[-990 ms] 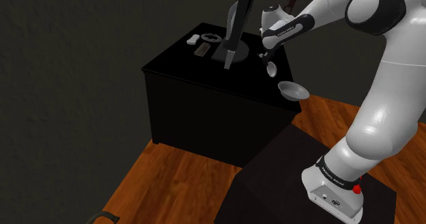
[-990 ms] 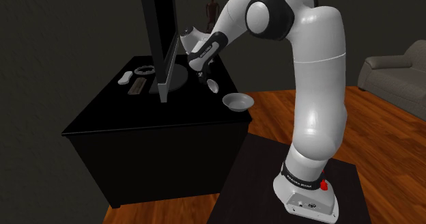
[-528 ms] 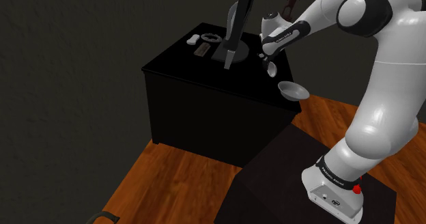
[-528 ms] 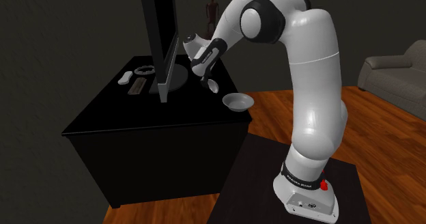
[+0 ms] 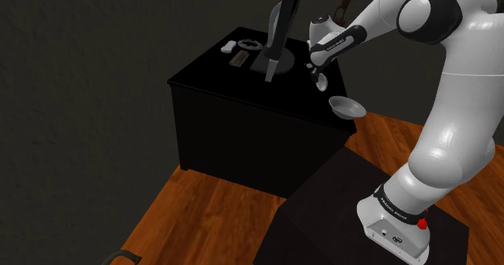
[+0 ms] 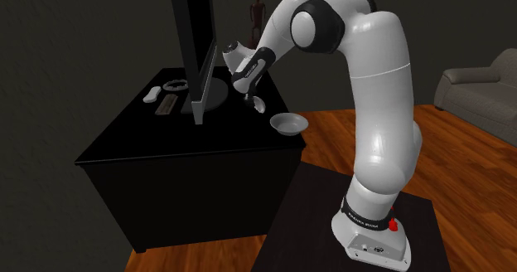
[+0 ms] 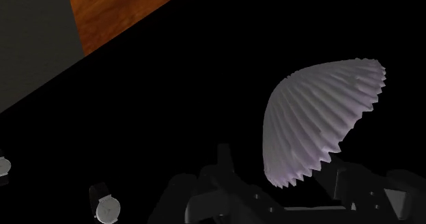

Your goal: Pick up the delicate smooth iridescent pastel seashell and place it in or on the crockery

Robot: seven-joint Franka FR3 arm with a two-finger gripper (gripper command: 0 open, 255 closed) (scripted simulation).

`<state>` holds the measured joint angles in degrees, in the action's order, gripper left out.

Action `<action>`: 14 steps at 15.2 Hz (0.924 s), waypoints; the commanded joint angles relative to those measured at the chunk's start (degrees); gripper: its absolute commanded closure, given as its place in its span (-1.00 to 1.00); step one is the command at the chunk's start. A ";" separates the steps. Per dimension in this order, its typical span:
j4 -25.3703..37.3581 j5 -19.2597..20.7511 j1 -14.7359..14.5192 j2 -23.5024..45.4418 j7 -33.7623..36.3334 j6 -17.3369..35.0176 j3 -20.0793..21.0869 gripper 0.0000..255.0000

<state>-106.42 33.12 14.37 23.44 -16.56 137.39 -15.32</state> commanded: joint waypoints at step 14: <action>0.86 -0.81 -0.02 -2.14 -1.76 -2.69 0.27 1.00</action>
<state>-105.71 32.44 14.39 21.75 -18.01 135.25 -15.11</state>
